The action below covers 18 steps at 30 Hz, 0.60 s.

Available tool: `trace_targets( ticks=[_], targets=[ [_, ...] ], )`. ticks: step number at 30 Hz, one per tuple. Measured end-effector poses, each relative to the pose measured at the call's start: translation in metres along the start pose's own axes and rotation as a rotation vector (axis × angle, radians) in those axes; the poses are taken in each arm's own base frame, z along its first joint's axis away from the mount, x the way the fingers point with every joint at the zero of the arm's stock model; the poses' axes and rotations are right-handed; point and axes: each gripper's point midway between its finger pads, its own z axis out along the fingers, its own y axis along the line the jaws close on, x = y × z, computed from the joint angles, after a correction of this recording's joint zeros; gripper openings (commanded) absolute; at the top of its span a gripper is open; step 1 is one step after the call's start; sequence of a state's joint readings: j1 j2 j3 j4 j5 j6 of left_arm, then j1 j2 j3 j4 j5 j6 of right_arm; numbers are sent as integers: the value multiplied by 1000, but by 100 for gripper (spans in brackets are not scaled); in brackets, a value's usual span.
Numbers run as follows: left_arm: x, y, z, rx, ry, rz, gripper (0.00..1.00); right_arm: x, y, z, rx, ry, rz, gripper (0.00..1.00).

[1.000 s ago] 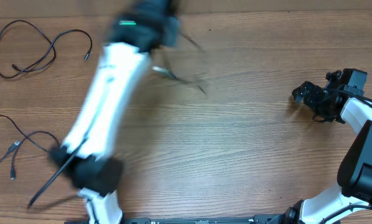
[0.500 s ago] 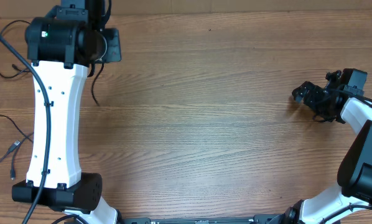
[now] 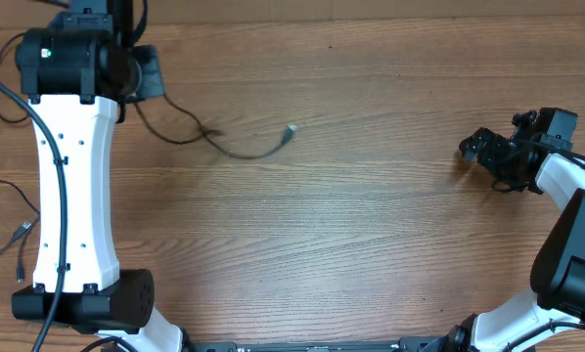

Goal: Untangle cables

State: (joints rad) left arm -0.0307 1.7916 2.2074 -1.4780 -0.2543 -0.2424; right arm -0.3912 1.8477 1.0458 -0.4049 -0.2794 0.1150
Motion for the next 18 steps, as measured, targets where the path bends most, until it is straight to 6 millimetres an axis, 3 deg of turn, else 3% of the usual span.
trace_targets(
  ticks=[10,18],
  targets=[
    [1,65,28,-250,0,-179,4,0,0,0,0,0,0,100],
    [9,80,71,-320,10,-226,4,0,0,0,0,0,0,100]
  ],
)
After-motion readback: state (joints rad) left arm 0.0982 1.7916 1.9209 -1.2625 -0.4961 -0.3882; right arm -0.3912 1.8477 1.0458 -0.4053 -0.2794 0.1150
